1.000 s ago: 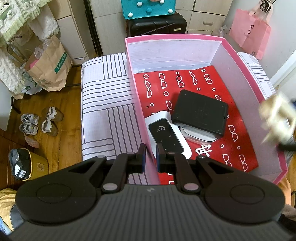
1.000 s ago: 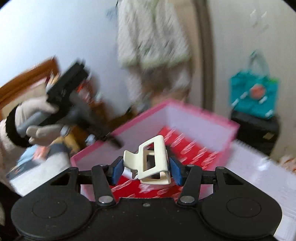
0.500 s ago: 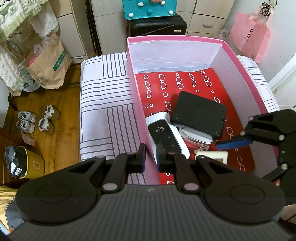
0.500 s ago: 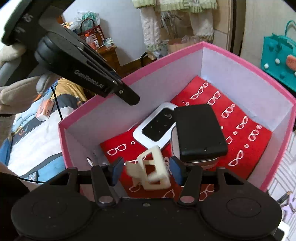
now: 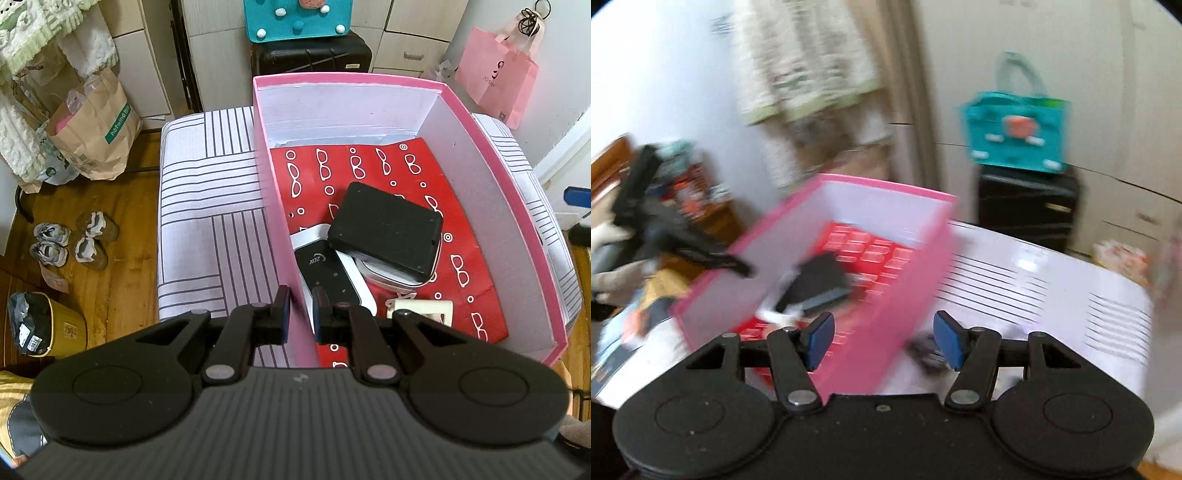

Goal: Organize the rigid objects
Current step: 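Move the right gripper back toward the remaining items on the table, then grasp the white Wi-Fi pocket router with the right gripper and lift, then carry the pocket router into the pink box and open the right gripper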

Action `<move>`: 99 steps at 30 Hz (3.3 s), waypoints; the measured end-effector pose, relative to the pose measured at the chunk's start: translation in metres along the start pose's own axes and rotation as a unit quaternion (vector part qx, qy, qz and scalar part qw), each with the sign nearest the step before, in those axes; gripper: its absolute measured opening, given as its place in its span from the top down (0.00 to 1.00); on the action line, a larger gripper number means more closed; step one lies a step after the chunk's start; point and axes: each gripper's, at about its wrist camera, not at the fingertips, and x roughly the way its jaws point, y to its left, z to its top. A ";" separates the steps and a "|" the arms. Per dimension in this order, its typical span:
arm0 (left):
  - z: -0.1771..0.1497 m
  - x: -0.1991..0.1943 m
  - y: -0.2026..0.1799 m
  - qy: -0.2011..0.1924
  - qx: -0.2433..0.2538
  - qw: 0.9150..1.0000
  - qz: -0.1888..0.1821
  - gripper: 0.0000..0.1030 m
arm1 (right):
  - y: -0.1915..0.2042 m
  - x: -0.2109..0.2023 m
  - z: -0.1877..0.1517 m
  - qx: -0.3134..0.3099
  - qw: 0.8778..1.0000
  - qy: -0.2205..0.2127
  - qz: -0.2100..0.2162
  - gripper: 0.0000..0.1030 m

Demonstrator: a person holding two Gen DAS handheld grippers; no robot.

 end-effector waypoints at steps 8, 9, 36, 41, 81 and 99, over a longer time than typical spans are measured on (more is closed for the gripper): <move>-0.001 -0.001 0.002 -0.004 -0.002 1.000 -0.002 0.89 | -0.056 0.016 -0.055 0.071 0.992 0.044 -0.092 0.37; -0.001 -0.001 0.002 -0.004 -0.004 1.000 -0.001 0.89 | -0.058 0.019 -0.060 0.073 0.991 0.048 -0.100 0.37; -0.001 -0.005 -0.014 0.010 0.017 0.999 0.034 0.89 | -0.047 0.010 -0.085 0.022 0.992 0.039 -0.119 0.29; -0.003 -0.005 -0.007 0.009 0.013 1.000 0.017 0.89 | -0.057 0.028 -0.077 0.038 0.990 0.044 -0.126 0.28; 0.001 -0.016 -0.001 0.017 0.024 0.999 -0.014 0.89 | -0.056 0.034 -0.056 0.075 0.987 0.041 -0.139 0.38; 0.007 -0.014 0.009 0.018 0.020 0.999 -0.041 0.90 | 0.075 0.081 0.063 -0.199 0.979 0.015 -0.041 0.38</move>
